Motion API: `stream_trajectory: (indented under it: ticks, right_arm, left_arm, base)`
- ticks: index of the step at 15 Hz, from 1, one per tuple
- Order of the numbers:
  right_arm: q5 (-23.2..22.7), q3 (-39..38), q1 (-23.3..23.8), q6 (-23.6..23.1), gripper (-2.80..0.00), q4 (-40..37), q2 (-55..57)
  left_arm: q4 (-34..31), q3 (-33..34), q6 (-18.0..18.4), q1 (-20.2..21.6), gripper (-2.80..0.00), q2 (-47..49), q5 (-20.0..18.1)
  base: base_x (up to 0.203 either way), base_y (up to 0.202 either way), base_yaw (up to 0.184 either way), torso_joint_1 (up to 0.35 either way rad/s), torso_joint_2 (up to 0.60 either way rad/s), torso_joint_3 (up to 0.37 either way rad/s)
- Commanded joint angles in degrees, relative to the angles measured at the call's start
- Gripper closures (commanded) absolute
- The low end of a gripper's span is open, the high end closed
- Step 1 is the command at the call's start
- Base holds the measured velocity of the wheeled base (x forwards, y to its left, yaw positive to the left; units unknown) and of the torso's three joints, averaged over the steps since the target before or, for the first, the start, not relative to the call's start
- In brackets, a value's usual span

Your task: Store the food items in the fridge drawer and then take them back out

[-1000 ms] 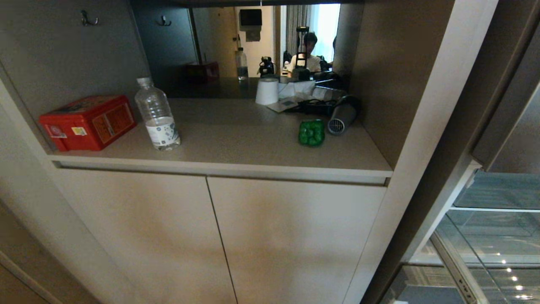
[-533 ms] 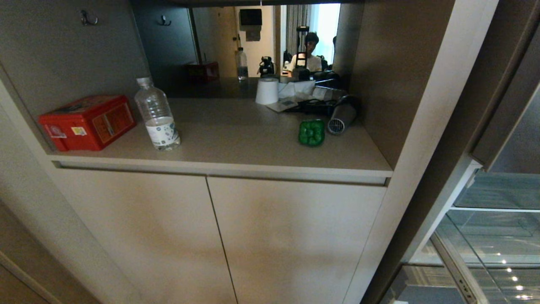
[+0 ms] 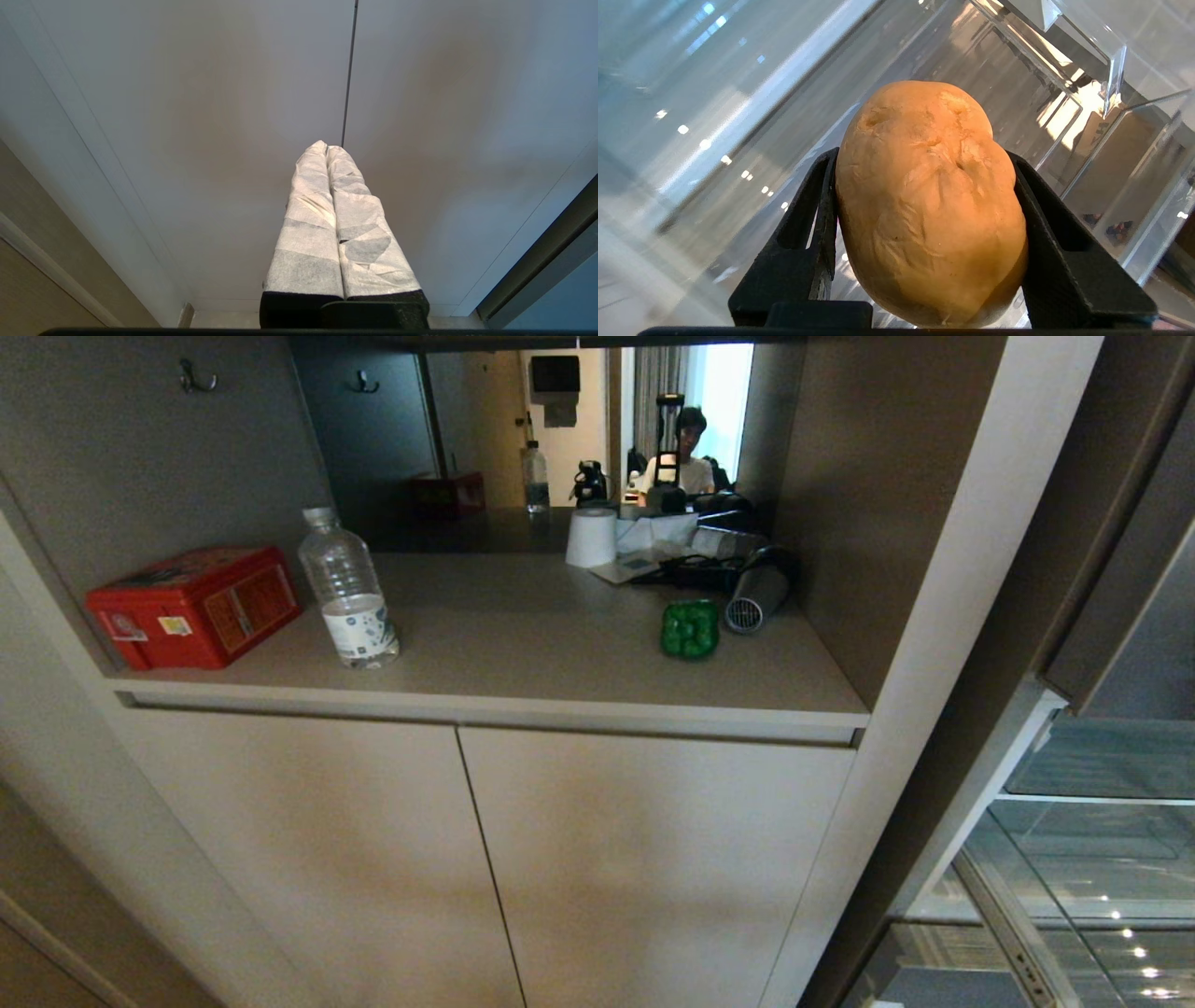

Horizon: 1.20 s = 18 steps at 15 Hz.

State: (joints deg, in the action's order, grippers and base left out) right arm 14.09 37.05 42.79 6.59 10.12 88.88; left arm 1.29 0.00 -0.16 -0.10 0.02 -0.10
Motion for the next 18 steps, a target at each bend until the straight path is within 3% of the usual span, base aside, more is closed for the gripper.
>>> stream_trajectory:
  ticks: [1,6,13,16,17,18]
  right_arm:
    - [-1.5,0.3,2.7,-1.4,0.0,1.8,5.0]
    - [-6.1,-1.3,3.3,-1.9,0.0,6.7,11.1]
    - [-6.4,-1.3,4.1,-2.2,0.0,17.2,21.2]
    - [-6.4,-0.8,5.3,-4.4,0.0,22.1,24.6]
    - [-6.4,-0.4,5.3,-4.3,-2.8,22.7,24.8]
    - [-6.4,-0.2,5.3,-4.3,-2.8,22.8,24.8]
  left_arm:
    - [0.0,0.6,0.0,0.0,0.0,0.0,0.0]
    - [0.0,0.6,0.0,0.0,0.0,0.0,0.0]
    - [0.0,0.6,0.0,0.0,0.0,0.0,0.0]
    - [0.0,0.6,0.0,0.0,0.0,0.0,0.0]
    - [0.0,0.6,0.0,0.0,0.0,0.0,0.0]
    - [0.0,0.6,0.0,0.0,0.0,0.0,0.0]
  base:
    - [0.0,0.0,0.0,0.0,0.0,0.0]
    - [0.0,0.0,0.0,0.0,0.0,0.0]
    - [0.0,0.0,0.0,0.0,0.0,0.0]
    - [0.0,0.0,0.0,0.0,0.0,0.0]
    - [0.0,0.0,0.0,0.0,0.0,0.0]
    - [0.0,0.0,0.0,0.0,0.0,0.0]
